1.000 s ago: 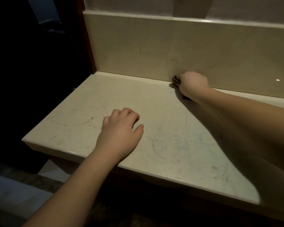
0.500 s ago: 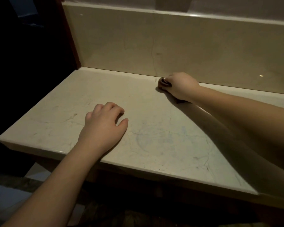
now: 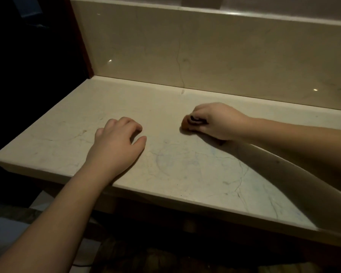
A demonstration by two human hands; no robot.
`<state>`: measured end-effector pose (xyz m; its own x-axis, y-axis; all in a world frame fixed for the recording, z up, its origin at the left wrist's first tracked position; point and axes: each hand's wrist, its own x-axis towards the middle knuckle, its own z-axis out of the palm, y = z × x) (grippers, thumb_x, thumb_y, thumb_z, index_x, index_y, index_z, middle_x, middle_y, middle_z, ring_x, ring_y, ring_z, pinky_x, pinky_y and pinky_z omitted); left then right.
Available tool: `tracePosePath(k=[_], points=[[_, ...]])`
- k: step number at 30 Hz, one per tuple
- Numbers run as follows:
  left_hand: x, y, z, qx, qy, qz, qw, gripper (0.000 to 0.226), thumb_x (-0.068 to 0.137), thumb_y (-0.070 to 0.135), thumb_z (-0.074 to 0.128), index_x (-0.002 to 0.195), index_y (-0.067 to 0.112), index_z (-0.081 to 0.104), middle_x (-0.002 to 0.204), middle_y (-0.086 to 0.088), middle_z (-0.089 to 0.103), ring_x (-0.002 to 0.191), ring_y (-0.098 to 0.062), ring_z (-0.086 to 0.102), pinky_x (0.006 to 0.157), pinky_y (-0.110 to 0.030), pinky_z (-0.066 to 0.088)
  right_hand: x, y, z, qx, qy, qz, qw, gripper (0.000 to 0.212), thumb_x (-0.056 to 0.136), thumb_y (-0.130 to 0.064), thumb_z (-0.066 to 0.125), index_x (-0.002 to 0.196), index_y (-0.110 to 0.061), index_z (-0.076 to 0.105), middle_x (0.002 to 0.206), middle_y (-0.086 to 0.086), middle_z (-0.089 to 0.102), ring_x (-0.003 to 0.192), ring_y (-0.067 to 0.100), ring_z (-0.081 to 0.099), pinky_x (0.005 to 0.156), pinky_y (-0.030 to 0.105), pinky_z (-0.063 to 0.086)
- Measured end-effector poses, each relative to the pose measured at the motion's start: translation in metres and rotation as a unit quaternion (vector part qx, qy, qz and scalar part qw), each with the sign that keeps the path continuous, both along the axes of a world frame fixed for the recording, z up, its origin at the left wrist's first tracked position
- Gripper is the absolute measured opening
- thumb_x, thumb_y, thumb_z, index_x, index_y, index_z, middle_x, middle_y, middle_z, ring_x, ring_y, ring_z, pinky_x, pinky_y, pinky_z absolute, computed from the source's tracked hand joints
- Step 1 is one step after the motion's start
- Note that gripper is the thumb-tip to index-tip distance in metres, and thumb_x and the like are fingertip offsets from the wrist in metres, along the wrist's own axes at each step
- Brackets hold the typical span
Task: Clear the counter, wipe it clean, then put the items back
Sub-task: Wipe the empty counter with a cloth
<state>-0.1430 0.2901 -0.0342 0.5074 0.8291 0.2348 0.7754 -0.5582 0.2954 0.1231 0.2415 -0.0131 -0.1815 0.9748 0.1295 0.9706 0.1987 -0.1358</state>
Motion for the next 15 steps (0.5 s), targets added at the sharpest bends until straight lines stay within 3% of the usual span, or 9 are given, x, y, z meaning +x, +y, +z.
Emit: tracePosePath(k=[2, 6, 8, 12, 15], points=[[0.001, 0.0, 0.0, -0.001, -0.001, 0.002, 1.0, 0.035, 0.095, 0.04, 0.045, 0.125, 0.025, 0.056, 0.131, 0.008, 0.05, 0.121, -0.015, 0.039, 0.1, -0.039, 0.03, 0.012, -0.007, 0.003, -0.012, -0.009, 0.013, 1.0, 0.029, 0.092, -0.037, 0.057, 0.091, -0.01, 0.065, 0.093, -0.001, 0.061, 0.084, 0.019, 0.054, 0.067, 0.03, 0.038], [0.001, -0.001, 0.0, -0.002, 0.002, 0.006, 1.0, 0.035, 0.096, 0.04, 0.045, 0.125, 0.024, 0.056, 0.132, 0.007, 0.051, 0.122, -0.017, 0.04, 0.101, -0.041, 0.03, 0.049, 0.028, 0.012, -0.004, -0.045, -0.135, 0.99, 0.03, 0.094, -0.043, 0.052, 0.08, -0.016, 0.051, 0.083, 0.003, 0.053, 0.085, 0.031, 0.055, 0.063, 0.033, 0.034], [0.001, -0.002, 0.0, 0.0, 0.001, 0.006, 1.0, 0.035, 0.095, 0.04, 0.045, 0.125, 0.024, 0.056, 0.132, 0.007, 0.051, 0.122, -0.017, 0.04, 0.102, -0.042, 0.03, 0.054, 0.039, 0.009, 0.006, -0.052, -0.153, 0.987, 0.033, 0.094, -0.043, 0.051, 0.079, -0.014, 0.052, 0.081, 0.007, 0.053, 0.083, 0.032, 0.054, 0.061, 0.034, 0.031], [0.0, -0.001, -0.001, -0.003, -0.005, 0.007, 1.0, 0.035, 0.095, 0.04, 0.046, 0.124, 0.024, 0.057, 0.132, 0.007, 0.052, 0.123, -0.018, 0.04, 0.102, -0.043, 0.03, 0.02, -0.004, 0.004, 0.013, 0.013, -0.05, 0.999, 0.026, 0.092, -0.036, 0.058, 0.069, -0.025, 0.052, 0.078, -0.002, 0.052, 0.077, 0.02, 0.048, 0.063, 0.03, 0.026], [0.001, -0.001, -0.001, -0.002, -0.003, 0.008, 1.0, 0.035, 0.095, 0.04, 0.046, 0.124, 0.024, 0.057, 0.132, 0.007, 0.052, 0.122, -0.018, 0.04, 0.101, -0.043, 0.031, 0.006, -0.049, 0.002, -0.016, 0.002, 0.07, 0.997, 0.018, 0.089, -0.026, 0.062, 0.098, -0.012, 0.069, 0.097, -0.001, 0.065, 0.085, 0.017, 0.056, 0.07, 0.032, 0.042]])
